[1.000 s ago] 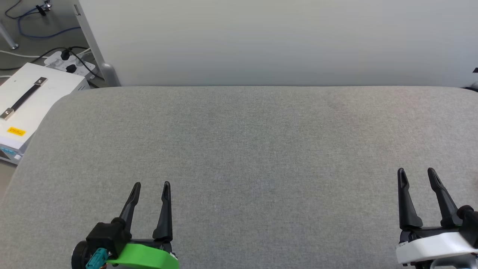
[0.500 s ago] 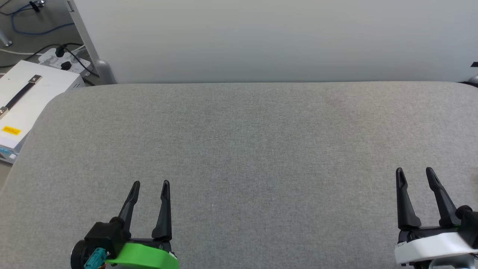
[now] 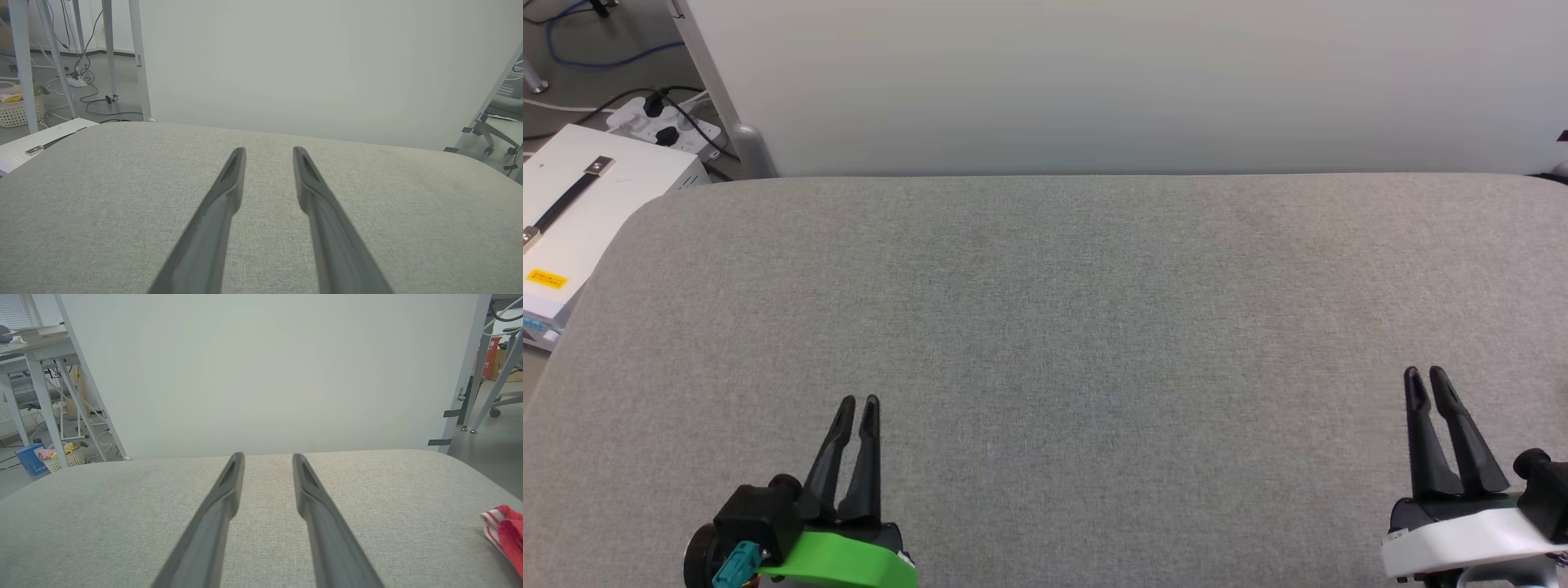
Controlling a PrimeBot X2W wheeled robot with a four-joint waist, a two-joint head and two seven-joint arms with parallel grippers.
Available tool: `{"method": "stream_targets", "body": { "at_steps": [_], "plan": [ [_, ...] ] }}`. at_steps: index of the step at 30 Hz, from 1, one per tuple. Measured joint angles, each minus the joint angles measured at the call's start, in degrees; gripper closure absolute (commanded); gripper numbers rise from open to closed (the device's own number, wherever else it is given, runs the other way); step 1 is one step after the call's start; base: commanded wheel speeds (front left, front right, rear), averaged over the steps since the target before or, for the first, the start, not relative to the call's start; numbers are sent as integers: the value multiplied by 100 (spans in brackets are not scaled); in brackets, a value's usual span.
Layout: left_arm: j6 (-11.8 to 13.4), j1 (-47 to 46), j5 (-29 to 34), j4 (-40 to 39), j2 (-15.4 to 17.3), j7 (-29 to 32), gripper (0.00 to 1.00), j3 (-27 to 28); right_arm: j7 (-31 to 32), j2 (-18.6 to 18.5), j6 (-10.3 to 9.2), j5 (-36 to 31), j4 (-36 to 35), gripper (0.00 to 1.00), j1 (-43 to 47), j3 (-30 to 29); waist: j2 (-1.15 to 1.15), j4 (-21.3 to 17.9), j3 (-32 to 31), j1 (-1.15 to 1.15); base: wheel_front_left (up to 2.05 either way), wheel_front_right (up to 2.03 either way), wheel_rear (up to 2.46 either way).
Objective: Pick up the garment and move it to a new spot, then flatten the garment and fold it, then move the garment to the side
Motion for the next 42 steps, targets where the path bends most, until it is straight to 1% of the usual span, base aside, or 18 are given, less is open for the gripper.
{"method": "stream_targets", "body": {
  "at_steps": [20,42],
  "plan": [
    [63,-10,107,3,0,202,100,24,201,24,0,-146,25,100,-7,32,0,-4,-17,0,0,0,0],
    [202,-38,357,-5,0,456,100,85,436,81,0,-388,85,100,-81,74,0,-8,-38,0,0,0,0]
  ]
}}
